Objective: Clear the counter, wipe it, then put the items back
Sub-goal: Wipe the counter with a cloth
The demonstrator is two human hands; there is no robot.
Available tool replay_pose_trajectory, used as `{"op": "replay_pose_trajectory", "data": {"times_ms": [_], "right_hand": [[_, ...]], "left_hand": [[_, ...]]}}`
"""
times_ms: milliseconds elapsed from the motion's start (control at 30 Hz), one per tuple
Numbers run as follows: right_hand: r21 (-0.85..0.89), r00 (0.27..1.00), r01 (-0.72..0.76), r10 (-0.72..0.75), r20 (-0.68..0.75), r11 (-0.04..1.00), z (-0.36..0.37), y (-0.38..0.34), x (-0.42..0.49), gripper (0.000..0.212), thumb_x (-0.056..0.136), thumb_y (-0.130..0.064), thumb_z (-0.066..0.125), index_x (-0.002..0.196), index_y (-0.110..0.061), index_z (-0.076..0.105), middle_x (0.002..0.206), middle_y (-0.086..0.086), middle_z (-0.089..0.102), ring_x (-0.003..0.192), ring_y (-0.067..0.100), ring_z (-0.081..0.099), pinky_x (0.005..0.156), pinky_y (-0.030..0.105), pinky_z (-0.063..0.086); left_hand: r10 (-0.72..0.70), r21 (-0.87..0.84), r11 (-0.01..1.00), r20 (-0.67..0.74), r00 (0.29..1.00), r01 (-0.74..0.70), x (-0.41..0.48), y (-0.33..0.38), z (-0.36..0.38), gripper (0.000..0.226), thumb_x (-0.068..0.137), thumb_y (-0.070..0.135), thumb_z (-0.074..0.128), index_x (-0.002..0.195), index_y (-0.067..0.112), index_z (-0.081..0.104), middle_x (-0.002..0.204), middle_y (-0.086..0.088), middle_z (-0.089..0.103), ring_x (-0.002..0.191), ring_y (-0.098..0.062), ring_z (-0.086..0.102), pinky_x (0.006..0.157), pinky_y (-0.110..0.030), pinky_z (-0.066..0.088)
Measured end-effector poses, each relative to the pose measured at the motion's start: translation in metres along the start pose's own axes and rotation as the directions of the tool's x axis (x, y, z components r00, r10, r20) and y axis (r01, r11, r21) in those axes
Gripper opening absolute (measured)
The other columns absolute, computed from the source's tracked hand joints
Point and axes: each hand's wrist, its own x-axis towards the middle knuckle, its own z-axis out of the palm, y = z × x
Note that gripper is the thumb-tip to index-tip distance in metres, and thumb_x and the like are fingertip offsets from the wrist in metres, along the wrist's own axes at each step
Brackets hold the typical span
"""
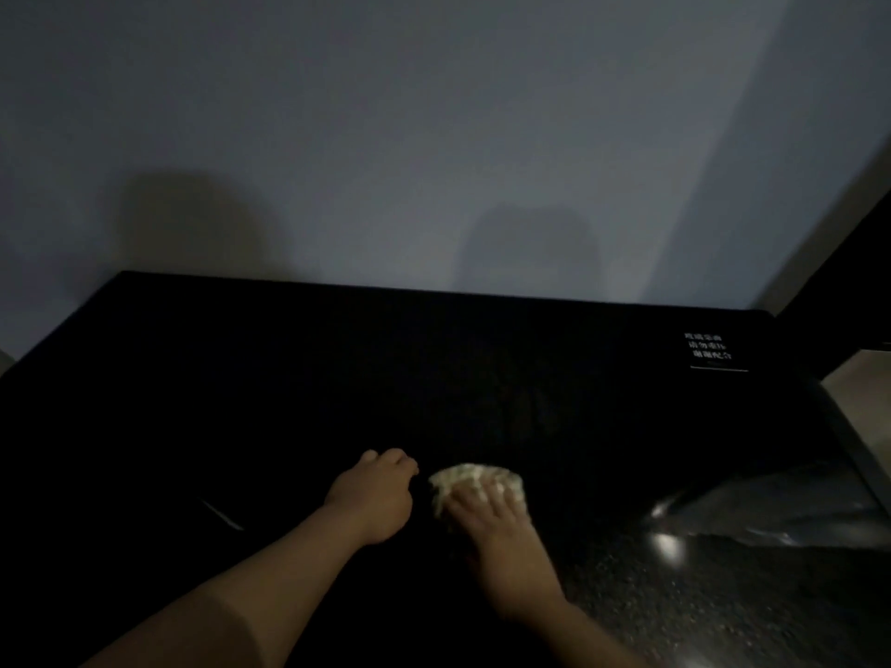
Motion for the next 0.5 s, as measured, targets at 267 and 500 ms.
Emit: {"op": "replay_pose_trajectory", "data": {"times_ms": [267,500], "right_hand": [[0.004,0.794,-0.608,0.608,0.015,0.794,-0.048,0.125,0.028,0.059,0.095,-0.045,0.037,0.149,-0.026,0.021,0.158,0.001,0.014,0.144,0.028,0.013,0.117,0.04,0.006],[0.116,0.987,-0.04,0.021,0.16,0.992,-0.026,0.03,0.045,0.057,0.095,-0.044,0.027,0.149,-0.032,0.018,0.159,-0.006,0.011,0.147,0.018,0.002,0.111,0.026,-0.012]], "left_hand": [[0.01,0.017,1.0,0.085,0.996,-0.011,0.017,0.001,0.0,0.055,0.101,0.032,0.03,0.15,0.035,0.005,0.16,0.006,-0.004,0.147,-0.024,-0.003,0.118,-0.04,0.019],[-0.002,0.038,0.999,-0.036,0.999,0.004,0.016,0.005,0.0,0.051,0.103,0.023,0.026,0.151,0.025,0.012,0.159,0.004,0.006,0.146,-0.026,0.008,0.117,-0.032,0.02]]}}
